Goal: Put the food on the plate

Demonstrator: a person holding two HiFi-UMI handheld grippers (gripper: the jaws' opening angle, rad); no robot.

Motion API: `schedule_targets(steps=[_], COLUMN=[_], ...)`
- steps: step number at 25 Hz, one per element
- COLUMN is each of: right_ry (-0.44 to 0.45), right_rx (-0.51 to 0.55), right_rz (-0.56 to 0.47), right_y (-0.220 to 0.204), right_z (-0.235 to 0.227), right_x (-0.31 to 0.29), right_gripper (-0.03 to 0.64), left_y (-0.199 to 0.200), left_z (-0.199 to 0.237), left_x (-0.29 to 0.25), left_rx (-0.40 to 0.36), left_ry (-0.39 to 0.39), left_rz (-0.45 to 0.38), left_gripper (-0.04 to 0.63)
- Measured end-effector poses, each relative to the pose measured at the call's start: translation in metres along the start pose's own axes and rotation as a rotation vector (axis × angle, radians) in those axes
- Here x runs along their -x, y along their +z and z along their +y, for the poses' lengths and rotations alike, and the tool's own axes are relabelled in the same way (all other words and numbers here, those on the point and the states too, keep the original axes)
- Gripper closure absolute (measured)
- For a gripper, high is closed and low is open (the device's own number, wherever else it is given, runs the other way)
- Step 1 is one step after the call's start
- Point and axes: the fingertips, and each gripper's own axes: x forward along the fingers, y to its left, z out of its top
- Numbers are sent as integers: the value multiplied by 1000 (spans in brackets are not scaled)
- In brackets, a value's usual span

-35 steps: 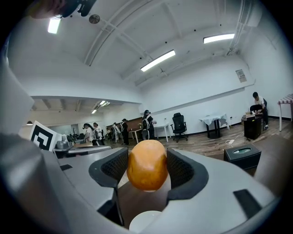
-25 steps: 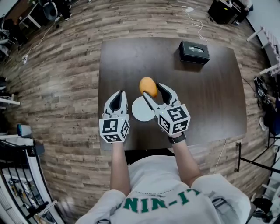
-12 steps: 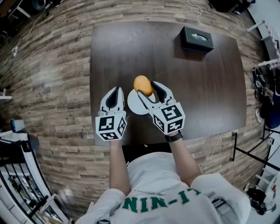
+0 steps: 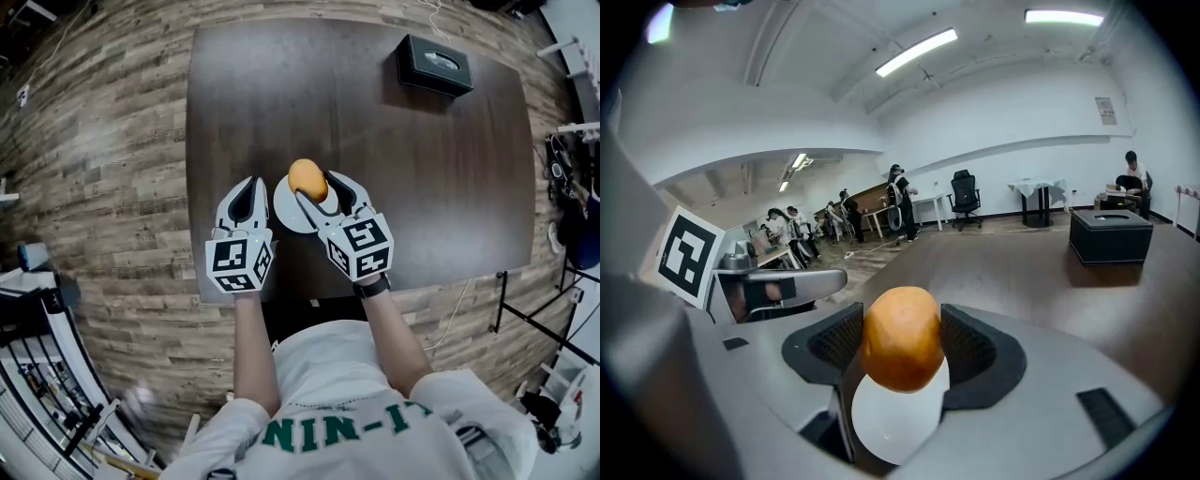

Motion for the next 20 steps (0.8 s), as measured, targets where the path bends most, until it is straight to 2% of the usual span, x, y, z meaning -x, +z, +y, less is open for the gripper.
schedule_targets(steps=[13,20], right_ry=[-12,-24], right_rx=[-24,18], right_rz=[101,135], right_y=[-55,-66], right_z=[-4,-6], right_x=[-23,-33], right_gripper=[344,344], left_y=[-40,-53], left_z=[2,7], left_x=[-15,-21], left_rx=[31,39], left_ry=[-29,-27], left_rz=[61,82], left_gripper=[581,581])
